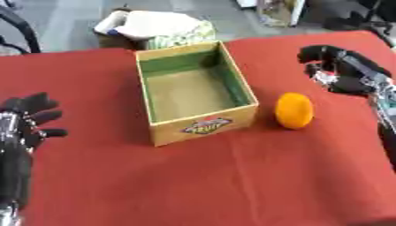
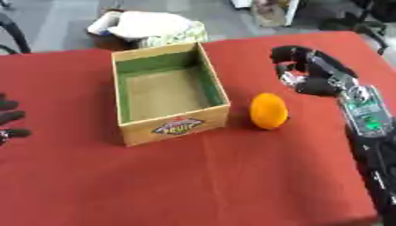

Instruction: Pick up objects on the table and place them in the box.

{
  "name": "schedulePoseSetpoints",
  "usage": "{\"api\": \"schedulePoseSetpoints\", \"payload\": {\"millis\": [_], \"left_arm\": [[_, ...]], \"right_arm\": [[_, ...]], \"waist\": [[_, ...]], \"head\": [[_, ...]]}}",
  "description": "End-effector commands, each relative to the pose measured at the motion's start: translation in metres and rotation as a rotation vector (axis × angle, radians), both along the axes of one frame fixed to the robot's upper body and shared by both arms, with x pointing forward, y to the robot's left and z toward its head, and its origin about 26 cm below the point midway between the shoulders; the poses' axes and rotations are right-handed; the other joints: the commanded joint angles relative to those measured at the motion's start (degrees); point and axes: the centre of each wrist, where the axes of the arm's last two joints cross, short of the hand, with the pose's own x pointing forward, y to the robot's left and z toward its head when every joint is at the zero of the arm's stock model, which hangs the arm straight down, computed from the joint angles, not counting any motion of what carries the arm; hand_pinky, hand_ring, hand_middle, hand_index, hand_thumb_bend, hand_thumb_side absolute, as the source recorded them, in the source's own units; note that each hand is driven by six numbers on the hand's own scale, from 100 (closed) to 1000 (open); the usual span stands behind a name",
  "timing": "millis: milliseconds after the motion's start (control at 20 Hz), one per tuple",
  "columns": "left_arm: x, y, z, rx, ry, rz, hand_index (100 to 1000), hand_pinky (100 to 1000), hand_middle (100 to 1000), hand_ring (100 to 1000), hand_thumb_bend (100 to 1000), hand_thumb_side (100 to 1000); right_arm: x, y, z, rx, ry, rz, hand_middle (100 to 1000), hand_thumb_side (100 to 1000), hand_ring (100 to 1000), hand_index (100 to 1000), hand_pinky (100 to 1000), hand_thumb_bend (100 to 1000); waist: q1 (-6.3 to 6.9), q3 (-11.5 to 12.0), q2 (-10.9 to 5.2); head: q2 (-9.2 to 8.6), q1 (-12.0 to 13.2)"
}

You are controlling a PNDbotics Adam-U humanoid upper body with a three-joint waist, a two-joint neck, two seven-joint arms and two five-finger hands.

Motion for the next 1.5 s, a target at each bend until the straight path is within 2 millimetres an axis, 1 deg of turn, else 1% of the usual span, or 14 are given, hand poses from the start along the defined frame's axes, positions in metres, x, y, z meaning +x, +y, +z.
{"api": "schedulePoseSetpoints", "payload": {"millis": [50, 450, 550, 600, 650, 700, 750, 1150, 1500], "left_arm": [[0.0, 0.003, 0.005, 0.014, -0.021, 0.003, 829, 611, 708, 744, 118, 1000], [-0.001, 0.003, 0.005, 0.013, -0.019, 0.005, 829, 611, 708, 744, 119, 1000], [-0.001, 0.003, 0.005, 0.013, -0.018, 0.005, 829, 611, 707, 743, 119, 1000], [-0.001, 0.003, 0.005, 0.013, -0.018, 0.005, 829, 611, 707, 743, 113, 1000], [-0.001, 0.003, 0.004, 0.013, -0.018, 0.005, 829, 611, 707, 743, 119, 1000], [-0.001, 0.003, 0.004, 0.013, -0.017, 0.005, 829, 611, 707, 743, 120, 1000], [-0.001, 0.003, 0.004, 0.013, -0.017, 0.005, 829, 611, 707, 743, 120, 1000], [-0.001, 0.003, 0.004, 0.012, -0.016, 0.006, 829, 611, 707, 742, 119, 1000], [-0.001, 0.003, 0.004, 0.012, -0.016, 0.006, 829, 612, 707, 741, 120, 1000]], "right_arm": [[-0.002, -0.008, 0.021, -0.104, -0.046, -0.019, 829, 455, 879, 912, 756, 100], [-0.001, -0.008, 0.017, -0.262, -0.026, -0.036, 846, 496, 888, 922, 775, 101], [0.0, -0.008, 0.015, -0.298, -0.013, -0.033, 849, 512, 890, 924, 779, 114], [0.0, -0.008, 0.014, -0.317, -0.006, -0.03, 851, 460, 891, 925, 782, 168], [0.0, -0.008, 0.013, -0.337, 0.003, -0.027, 851, 533, 892, 925, 783, 129], [0.0, -0.008, 0.011, -0.356, 0.012, -0.023, 852, 495, 893, 927, 786, 162], [0.0, -0.008, 0.01, -0.375, 0.021, -0.02, 855, 550, 893, 927, 787, 146], [0.001, -0.008, 0.005, -0.474, 0.065, -0.018, 862, 589, 895, 930, 795, 176], [0.002, -0.007, 0.005, -0.536, 0.085, -0.018, 873, 614, 899, 935, 806, 212]], "waist": [[-0.13, 0.0, -0.9], [-0.12, 0.0, -0.83], [-0.13, 0.0, -0.81], [-0.13, 0.0, -0.81], [-0.14, 0.0, -0.81], [-0.15, 0.0, -0.81], [-0.16, 0.0, -0.8], [-0.08, 0.0, -0.76], [-0.12, 0.1, -0.77]], "head": [[-0.02, 0.0], [0.02, -0.1], [0.04, -0.1], [0.06, -0.1], [0.06, -0.1], [0.07, -0.1], [0.08, -0.1], [0.14, -0.1], [0.17, -0.2]]}}
